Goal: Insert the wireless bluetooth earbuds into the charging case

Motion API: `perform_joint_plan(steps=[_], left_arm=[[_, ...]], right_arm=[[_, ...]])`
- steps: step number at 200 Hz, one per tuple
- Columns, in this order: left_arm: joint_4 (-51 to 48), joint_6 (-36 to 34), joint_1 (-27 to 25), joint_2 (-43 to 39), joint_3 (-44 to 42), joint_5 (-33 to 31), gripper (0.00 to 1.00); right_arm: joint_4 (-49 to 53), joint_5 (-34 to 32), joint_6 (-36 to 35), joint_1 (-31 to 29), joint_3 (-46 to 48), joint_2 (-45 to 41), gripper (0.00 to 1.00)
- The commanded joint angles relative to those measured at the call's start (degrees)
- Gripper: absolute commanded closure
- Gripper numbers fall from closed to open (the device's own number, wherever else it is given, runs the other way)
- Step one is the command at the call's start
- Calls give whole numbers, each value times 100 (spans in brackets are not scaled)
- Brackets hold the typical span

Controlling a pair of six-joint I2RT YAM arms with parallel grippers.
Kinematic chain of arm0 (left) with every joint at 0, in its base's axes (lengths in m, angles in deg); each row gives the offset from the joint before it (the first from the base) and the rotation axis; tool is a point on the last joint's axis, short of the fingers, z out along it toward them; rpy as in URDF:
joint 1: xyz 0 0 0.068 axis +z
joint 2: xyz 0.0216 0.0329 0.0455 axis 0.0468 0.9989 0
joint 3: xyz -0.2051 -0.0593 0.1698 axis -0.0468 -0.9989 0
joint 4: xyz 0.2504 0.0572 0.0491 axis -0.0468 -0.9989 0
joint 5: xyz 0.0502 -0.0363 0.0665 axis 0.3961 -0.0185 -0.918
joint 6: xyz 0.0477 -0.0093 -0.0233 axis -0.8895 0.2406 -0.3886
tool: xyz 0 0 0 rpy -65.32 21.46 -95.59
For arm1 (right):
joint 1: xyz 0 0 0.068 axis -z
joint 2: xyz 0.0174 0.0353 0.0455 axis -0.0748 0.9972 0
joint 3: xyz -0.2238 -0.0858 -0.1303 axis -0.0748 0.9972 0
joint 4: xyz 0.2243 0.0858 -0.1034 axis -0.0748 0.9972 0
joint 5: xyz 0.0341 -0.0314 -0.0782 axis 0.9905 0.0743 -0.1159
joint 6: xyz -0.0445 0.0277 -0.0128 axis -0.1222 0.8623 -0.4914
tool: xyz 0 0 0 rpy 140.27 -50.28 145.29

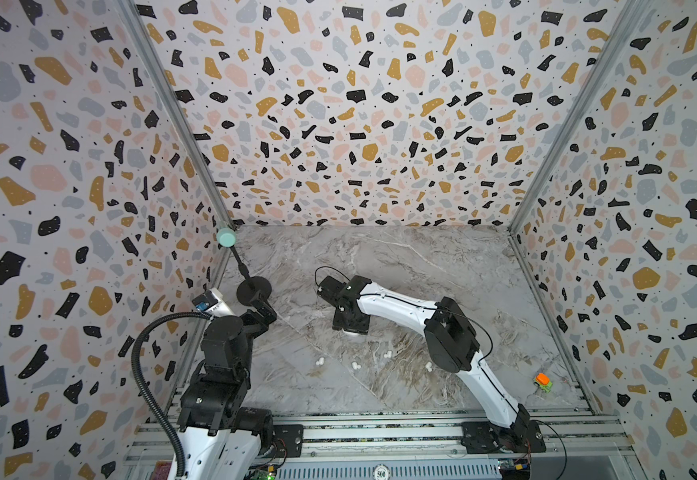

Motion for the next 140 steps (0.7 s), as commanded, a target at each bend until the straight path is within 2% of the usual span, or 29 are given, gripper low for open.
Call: perform_joint_plan(steps=[1,15,26,48,73,90,101,120,140], left_arm=[[298,-175,-14,103,-69,235,0],[325,-239,-14,180,-65,364,0],[380,-306,-22,223,-91,496,0],[560,-492,-93,270,-173,727,0],[881,-723,-386,423,-398,966,0],[1286,-1023,-666,537,-576,1396,0],[1462,-1405,-909,595,-611,1483,0],[1684,-2123,-1467,575,-640,1214,0],[2186,-3401,-1794,377,-953,1668,0]], right_arm=[[-463,-417,-512,-21,636,-1016,77],[-1076,-364,-844,16,1308,-1530,86],[-1406,-237,-974,99,1757,-1880,100],[-2135,329,-1360,340,2596,-2540,100],[-2665,667,-1928,527,3160,-3187,100],[-2777,729,-2288,624,3335,-3559,100],[-2946,863,-2564,693,3479,-3818,100],[-3132,1115,-2809,908,3745,-4236,100],[-3493,1814,-3069,1179,4100,-4637,100]])
